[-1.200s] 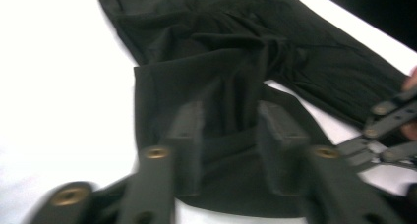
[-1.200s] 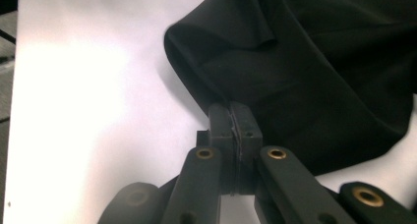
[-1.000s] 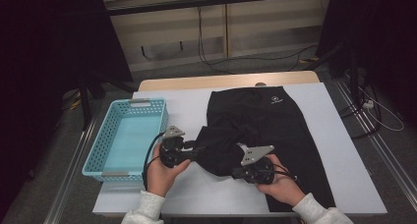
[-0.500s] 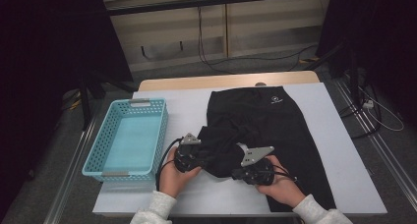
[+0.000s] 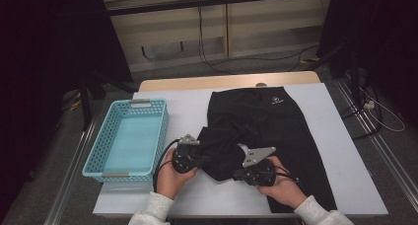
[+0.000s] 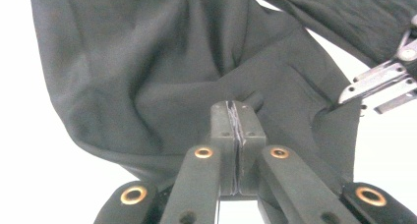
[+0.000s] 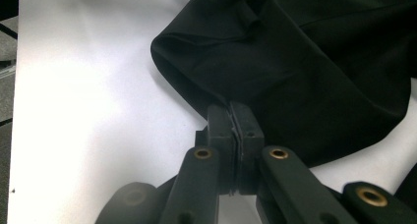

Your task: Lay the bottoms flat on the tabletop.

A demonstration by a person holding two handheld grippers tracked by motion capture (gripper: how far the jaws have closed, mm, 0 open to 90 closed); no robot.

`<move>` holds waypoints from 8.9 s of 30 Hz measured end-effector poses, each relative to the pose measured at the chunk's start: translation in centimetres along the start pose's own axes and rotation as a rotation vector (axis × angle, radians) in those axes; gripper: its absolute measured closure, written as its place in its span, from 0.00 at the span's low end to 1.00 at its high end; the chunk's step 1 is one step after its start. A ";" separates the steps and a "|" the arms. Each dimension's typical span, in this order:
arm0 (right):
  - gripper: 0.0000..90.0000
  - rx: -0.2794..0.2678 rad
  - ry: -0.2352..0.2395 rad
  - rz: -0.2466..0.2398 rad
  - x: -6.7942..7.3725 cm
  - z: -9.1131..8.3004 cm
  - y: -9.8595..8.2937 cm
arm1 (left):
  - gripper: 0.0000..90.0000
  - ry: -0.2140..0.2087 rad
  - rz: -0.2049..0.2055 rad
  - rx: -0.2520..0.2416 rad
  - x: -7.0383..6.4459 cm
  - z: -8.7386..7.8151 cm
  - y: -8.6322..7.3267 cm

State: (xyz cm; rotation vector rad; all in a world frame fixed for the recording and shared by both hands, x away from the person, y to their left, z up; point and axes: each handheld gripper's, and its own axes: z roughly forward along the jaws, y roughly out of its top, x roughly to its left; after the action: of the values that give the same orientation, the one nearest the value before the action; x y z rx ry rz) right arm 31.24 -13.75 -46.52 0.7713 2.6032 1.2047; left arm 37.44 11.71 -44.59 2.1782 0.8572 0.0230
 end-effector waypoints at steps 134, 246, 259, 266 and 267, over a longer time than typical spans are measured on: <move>0.96 0.009 -0.165 0.172 -2.7 -0.7 -0.2 | 0.99 0.185 -0.144 -0.053 2.5 -0.2 -0.9; 1.00 -0.003 0.009 0.019 1.9 2.7 2.1 | 0.30 0.219 -0.107 -0.159 2.4 -1.9 0.5; 1.00 0.026 0.077 0.013 2.3 1.4 1.5 | 0.30 0.220 -0.136 -0.142 3.2 -0.4 1.6; 1.00 0.051 0.091 0.017 1.6 0.4 0.9 | 0.34 0.218 -0.154 -0.128 4.3 1.5 2.3; 1.00 0.051 0.090 0.025 1.5 0.4 0.8 | 0.35 0.220 -0.158 -0.125 4.6 1.8 2.5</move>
State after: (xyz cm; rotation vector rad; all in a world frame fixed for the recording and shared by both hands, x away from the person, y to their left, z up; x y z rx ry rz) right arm 30.38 -12.29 -46.06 0.7788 2.7146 1.2117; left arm 42.88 12.05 -45.29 2.0101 1.1190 0.2356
